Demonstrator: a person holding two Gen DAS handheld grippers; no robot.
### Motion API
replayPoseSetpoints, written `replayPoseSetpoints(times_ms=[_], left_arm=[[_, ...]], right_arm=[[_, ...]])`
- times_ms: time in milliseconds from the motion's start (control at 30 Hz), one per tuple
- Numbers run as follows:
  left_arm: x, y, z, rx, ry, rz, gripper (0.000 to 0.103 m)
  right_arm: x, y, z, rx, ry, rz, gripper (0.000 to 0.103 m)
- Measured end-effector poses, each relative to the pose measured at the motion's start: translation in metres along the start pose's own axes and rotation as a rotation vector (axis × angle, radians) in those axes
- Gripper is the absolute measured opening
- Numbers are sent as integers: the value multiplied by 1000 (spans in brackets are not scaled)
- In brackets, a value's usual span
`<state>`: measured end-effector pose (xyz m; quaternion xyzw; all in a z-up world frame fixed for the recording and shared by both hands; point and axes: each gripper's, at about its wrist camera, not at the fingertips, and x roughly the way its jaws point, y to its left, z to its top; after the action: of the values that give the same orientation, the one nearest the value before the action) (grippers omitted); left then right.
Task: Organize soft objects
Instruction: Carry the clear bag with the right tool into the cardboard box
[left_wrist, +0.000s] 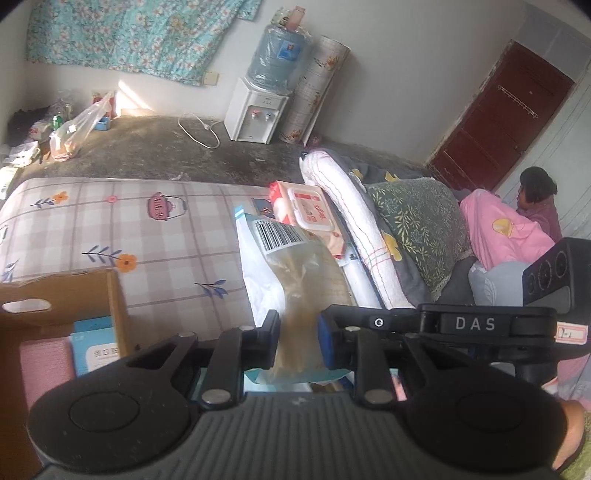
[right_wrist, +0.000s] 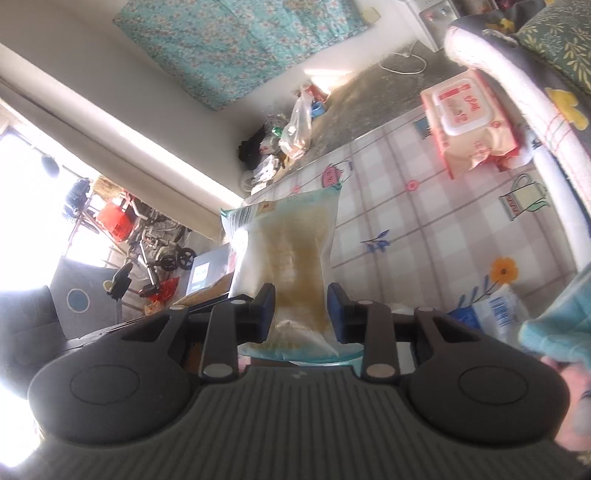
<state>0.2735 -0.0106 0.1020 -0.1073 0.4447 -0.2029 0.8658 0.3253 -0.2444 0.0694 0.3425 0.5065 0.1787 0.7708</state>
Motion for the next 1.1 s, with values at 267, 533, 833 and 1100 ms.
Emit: replayPoseSetpoints(times_ms=[267, 533, 833, 1100], left_arm=[[-77, 113, -44, -133, -48, 166, 23], [-77, 218, -59, -203, 3, 275, 22], [-36, 260, -59, -153, 70, 396, 36], [-41, 244, -68, -71, 107, 419, 39]], right_arm=[[100, 105, -68, -44, 211, 143, 30], [210, 152, -108, 1, 363, 134, 31], [292, 130, -108, 109, 396, 70, 32], [273, 133, -109, 98, 378, 110, 32]])
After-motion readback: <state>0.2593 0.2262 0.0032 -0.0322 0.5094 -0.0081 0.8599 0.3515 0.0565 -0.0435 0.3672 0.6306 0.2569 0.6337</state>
